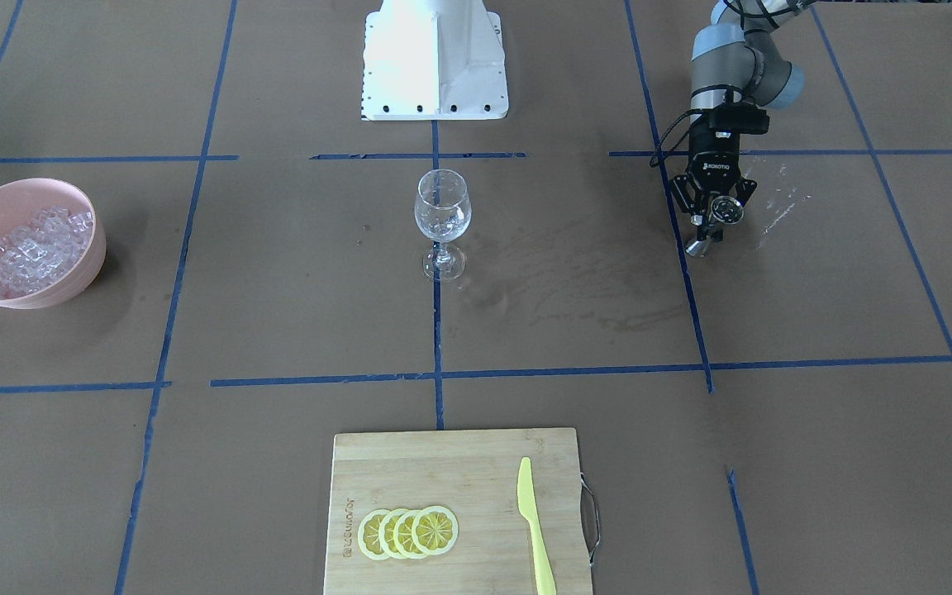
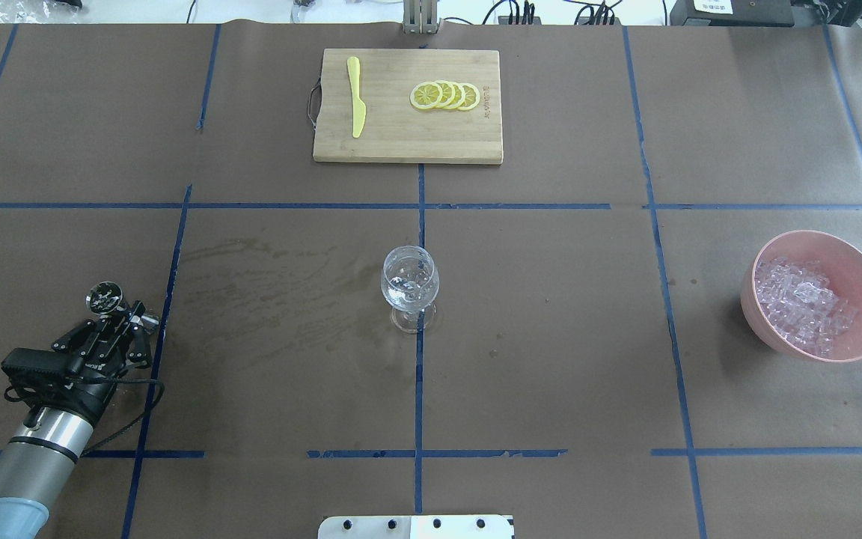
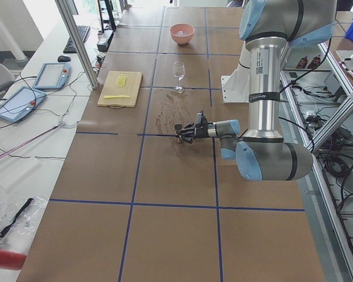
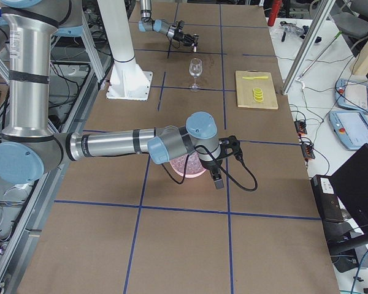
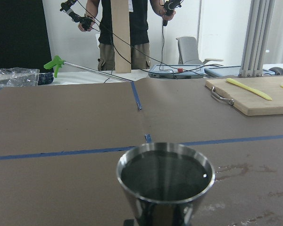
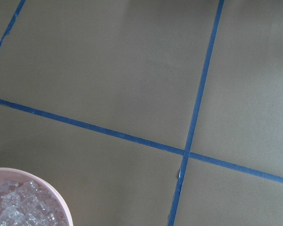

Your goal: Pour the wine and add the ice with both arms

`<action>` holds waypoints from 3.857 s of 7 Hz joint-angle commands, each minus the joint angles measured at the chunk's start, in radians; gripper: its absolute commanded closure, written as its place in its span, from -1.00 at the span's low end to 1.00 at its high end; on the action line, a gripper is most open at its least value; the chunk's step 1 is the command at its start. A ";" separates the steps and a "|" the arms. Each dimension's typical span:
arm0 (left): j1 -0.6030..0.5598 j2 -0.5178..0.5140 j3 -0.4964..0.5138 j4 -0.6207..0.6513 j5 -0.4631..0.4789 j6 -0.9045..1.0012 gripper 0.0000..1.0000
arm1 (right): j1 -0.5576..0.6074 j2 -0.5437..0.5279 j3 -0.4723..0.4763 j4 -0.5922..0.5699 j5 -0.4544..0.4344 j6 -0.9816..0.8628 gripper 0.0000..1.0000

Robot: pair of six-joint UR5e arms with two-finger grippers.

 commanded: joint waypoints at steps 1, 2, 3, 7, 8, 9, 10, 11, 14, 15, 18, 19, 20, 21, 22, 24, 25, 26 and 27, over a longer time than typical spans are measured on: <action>0.000 0.001 -0.006 -0.014 0.000 0.000 1.00 | 0.000 0.000 0.000 0.000 -0.001 0.000 -1.00; 0.000 0.001 -0.009 -0.046 0.000 0.008 1.00 | 0.000 0.000 0.000 0.000 -0.001 0.000 -1.00; -0.002 0.001 -0.023 -0.061 0.000 0.018 1.00 | 0.000 0.002 -0.002 0.000 -0.001 0.000 -1.00; -0.002 -0.068 -0.103 -0.241 -0.013 0.426 1.00 | 0.000 0.002 -0.002 0.000 -0.001 0.000 -1.00; -0.005 -0.114 -0.112 -0.268 -0.014 0.542 1.00 | 0.000 0.002 -0.002 -0.002 -0.001 0.000 -1.00; -0.006 -0.166 -0.112 -0.264 -0.015 0.554 1.00 | 0.000 0.002 -0.002 0.000 -0.001 0.000 -1.00; -0.009 -0.234 -0.110 -0.250 -0.020 0.557 1.00 | 0.000 0.002 -0.002 -0.002 -0.001 0.000 -1.00; -0.020 -0.277 -0.112 -0.209 -0.044 0.610 1.00 | 0.000 0.000 -0.002 0.000 -0.001 0.000 -1.00; -0.028 -0.474 -0.112 0.019 -0.047 0.787 1.00 | 0.000 0.000 -0.002 -0.002 -0.001 0.000 -1.00; -0.028 -0.522 -0.113 0.085 -0.049 0.788 1.00 | 0.000 0.000 -0.003 -0.002 -0.003 0.000 -1.00; -0.060 -0.562 -0.144 0.190 -0.130 0.865 1.00 | 0.000 0.000 -0.009 -0.002 -0.001 0.000 -1.00; -0.070 -0.561 -0.144 0.192 -0.142 0.868 1.00 | 0.000 0.000 -0.009 -0.002 -0.001 0.002 -1.00; -0.071 -0.561 -0.144 0.228 -0.144 0.897 1.00 | 0.000 0.000 -0.009 -0.002 -0.001 0.002 -1.00; -0.084 -0.561 -0.144 0.244 -0.144 0.902 1.00 | 0.000 0.000 -0.009 -0.002 -0.001 0.002 -1.00; -0.081 -0.561 -0.141 0.244 -0.144 0.905 1.00 | 0.000 0.000 -0.009 -0.002 -0.001 0.002 -1.00; -0.077 -0.564 -0.130 0.242 -0.133 1.036 1.00 | 0.000 0.000 -0.009 -0.002 -0.001 0.002 -1.00; -0.074 -0.561 -0.127 0.242 -0.113 1.078 1.00 | 0.000 0.000 -0.012 -0.002 -0.001 0.002 -1.00; -0.072 -0.565 -0.118 0.242 -0.075 1.173 1.00 | 0.000 0.000 -0.015 -0.002 -0.001 0.002 -1.00; -0.069 -0.569 -0.118 0.242 -0.037 1.262 1.00 | 0.000 0.000 -0.017 -0.002 -0.001 0.002 -1.00</action>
